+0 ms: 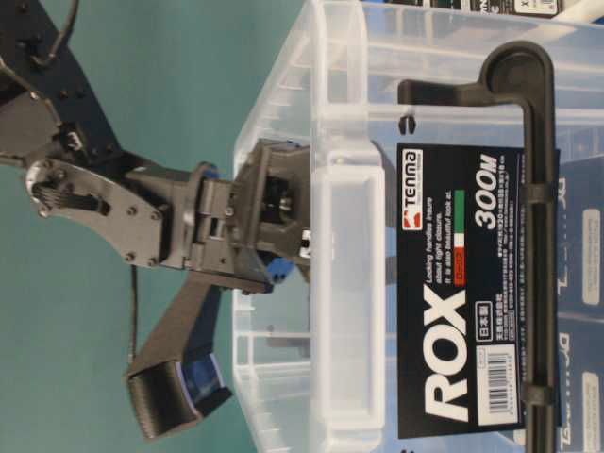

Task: Pick the box from inside the plastic case
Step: 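Lower the right gripper and grasp a black DYNAMIXEL box in the case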

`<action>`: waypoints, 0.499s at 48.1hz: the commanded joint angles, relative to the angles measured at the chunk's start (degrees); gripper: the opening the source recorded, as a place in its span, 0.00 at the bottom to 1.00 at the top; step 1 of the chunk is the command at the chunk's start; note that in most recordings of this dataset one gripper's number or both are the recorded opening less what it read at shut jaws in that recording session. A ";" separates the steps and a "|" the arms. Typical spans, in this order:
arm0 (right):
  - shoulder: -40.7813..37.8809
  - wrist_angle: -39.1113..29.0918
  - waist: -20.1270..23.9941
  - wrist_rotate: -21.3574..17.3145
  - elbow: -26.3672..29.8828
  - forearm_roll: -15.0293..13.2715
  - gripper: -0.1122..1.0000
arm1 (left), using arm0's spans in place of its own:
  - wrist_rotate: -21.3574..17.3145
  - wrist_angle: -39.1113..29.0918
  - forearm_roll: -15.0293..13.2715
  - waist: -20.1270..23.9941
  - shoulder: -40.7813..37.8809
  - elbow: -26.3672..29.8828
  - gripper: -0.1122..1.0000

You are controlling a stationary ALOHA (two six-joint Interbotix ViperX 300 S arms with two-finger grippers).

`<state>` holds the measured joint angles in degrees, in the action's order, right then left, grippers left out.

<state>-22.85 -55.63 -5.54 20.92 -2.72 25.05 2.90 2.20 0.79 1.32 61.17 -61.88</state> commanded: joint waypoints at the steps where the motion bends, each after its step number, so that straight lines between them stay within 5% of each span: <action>1: -0.88 0.35 0.00 0.35 -0.18 0.35 0.99 | 0.00 0.35 0.18 0.09 -0.26 1.67 0.07; 24: -1.93 1.85 -2.81 0.26 -0.53 -0.09 0.99 | -0.09 0.18 0.18 0.18 -0.26 1.67 0.07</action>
<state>-23.73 -54.23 -7.65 20.92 -3.25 25.22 2.90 2.20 0.88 1.41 61.26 -61.88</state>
